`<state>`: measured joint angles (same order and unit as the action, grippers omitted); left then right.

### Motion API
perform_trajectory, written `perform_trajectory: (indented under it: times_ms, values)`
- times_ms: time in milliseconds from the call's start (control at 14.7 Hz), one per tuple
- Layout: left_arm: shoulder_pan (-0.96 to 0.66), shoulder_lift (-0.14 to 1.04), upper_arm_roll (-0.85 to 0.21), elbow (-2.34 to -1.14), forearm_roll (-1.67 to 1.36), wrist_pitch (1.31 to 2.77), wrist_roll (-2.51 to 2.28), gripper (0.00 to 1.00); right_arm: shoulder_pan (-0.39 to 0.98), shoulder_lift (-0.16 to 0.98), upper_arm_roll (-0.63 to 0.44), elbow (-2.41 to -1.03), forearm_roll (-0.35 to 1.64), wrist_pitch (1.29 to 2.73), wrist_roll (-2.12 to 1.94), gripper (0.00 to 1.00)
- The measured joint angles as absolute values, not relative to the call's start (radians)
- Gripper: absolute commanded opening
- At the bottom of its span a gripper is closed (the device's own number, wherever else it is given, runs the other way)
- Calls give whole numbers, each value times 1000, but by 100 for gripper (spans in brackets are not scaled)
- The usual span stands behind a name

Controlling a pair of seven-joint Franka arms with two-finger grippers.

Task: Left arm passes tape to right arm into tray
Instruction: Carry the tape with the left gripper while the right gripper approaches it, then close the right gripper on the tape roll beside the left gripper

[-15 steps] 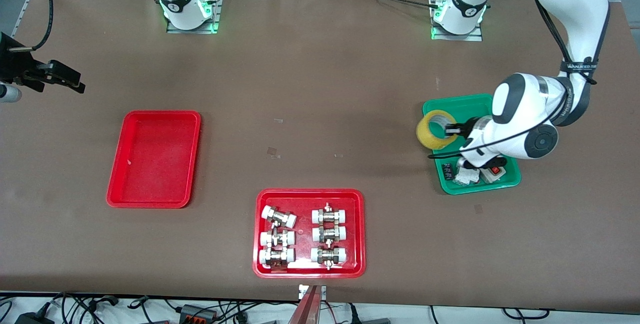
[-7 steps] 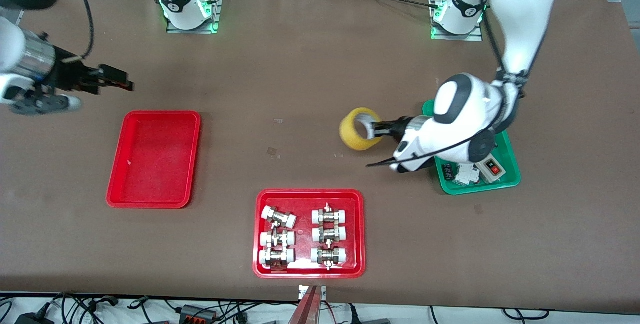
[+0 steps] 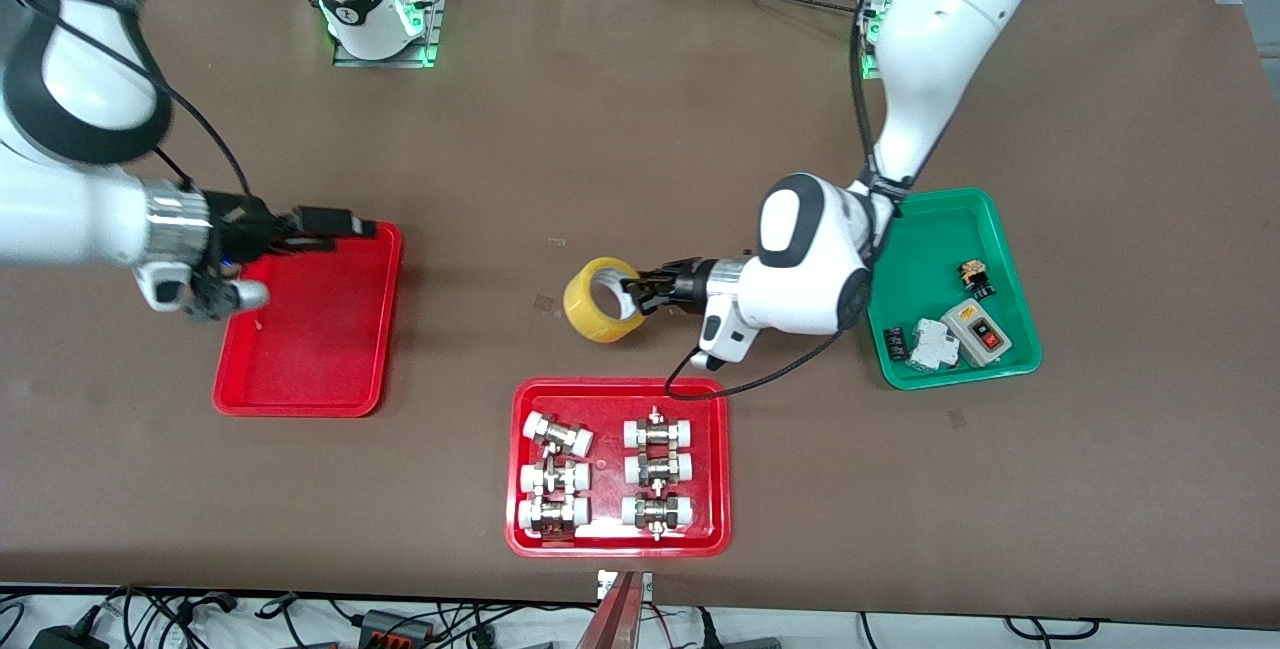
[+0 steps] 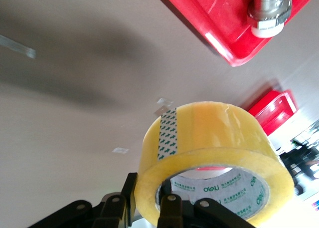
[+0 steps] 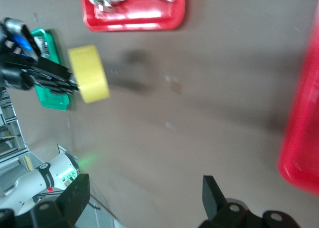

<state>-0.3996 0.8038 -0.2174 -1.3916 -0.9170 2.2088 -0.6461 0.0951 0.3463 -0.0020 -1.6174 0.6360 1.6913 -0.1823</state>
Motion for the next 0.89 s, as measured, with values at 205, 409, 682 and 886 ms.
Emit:
perform_trajectory:
  times_ms: [205, 409, 682, 886]
  values:
    - [-428, 827, -217, -1368, -970, 2292, -726, 1, 158, 426, 5, -1591, 675, 1784, -324, 100]
    - [-448, 855, -217, -1305, -976, 2314, -821, 0, 168, 493, 4, -1582, 810, 1818, -456, 100]
    - [-457, 879, -217, -1270, -976, 2323, -850, 1, 172, 614, 4, -1499, 885, 1826, -543, 100]
    - [-465, 889, -216, -1267, -976, 2343, -850, 1, 190, 683, 4, -1445, 1010, 1832, -547, 100]
